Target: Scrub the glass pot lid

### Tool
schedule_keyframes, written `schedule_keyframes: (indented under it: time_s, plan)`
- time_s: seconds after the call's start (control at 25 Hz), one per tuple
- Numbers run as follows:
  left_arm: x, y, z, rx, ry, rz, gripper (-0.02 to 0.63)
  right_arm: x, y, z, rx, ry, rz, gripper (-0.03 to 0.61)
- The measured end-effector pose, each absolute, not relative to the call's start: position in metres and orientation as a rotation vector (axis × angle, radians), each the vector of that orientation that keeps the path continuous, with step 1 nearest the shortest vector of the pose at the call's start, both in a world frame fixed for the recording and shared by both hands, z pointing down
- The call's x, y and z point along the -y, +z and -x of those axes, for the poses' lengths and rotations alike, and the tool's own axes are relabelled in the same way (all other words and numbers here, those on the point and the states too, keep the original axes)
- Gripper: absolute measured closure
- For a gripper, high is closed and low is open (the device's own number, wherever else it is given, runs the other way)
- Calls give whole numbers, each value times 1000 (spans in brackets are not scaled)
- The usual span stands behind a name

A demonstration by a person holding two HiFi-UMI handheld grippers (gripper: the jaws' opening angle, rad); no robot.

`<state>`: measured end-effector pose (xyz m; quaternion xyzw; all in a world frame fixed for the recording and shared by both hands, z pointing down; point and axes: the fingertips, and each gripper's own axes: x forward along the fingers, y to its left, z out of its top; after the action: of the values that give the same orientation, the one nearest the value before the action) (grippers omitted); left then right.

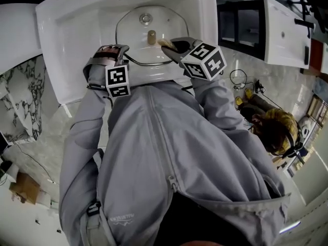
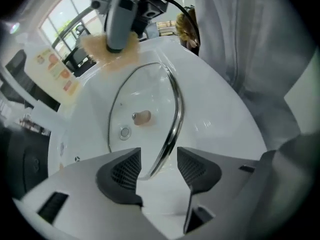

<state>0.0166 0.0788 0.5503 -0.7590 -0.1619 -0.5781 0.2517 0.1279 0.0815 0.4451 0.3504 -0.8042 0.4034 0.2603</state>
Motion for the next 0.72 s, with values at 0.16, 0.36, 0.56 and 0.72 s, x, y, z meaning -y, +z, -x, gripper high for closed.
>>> schedule_keyframes:
  time_s: [0.16,0.36,0.56,0.72]
  plan:
    - [-81,562,-30,508,-1452,1969,410,-81,444,-134,2185,1099,-989,531]
    - [-85,567,-40,591,-1336,1958,410,-83,444,-137,2194,1112,-1029,532]
    - [-90,564,-47,587,-1144,1921,462,-82,444,-134,2210,1097,-1051,531]
    - [-92,554,-45,518,-1075,1968,551,-83,442,-136,2216,1091,-1059,531]
